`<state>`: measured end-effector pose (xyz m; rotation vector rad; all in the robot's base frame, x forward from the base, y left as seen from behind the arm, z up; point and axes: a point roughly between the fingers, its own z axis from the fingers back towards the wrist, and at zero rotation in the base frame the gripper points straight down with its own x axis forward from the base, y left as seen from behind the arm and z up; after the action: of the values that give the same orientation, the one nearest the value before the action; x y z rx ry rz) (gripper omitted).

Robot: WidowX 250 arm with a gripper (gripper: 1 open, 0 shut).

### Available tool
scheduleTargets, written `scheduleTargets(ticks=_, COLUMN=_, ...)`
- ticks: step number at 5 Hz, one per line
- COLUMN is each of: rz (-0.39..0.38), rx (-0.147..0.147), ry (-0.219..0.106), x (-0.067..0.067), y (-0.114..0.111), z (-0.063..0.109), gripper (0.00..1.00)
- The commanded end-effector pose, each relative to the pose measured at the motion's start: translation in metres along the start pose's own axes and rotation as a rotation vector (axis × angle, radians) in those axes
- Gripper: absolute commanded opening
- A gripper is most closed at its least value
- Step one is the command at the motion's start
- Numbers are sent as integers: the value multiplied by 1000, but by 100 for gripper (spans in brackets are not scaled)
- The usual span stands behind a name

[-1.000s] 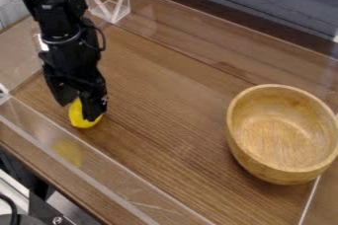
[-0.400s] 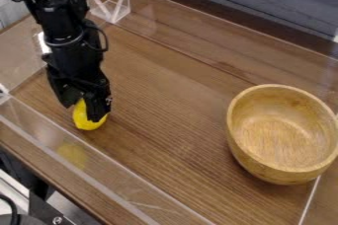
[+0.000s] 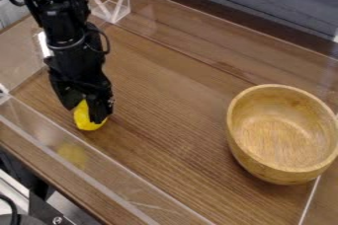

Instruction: Put the lemon in the brown bowl

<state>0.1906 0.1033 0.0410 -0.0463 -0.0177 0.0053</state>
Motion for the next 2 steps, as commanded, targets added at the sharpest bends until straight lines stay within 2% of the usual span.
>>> scheduleTargets(ticks=1, rz=7, rx=10, ry=-26, x=4, y=3, z=-1, gripper=100)
scheduleTargets(ticks=2, rz=9, rx=9, ry=-29, x=5, y=3, z=-7, gripper=0)
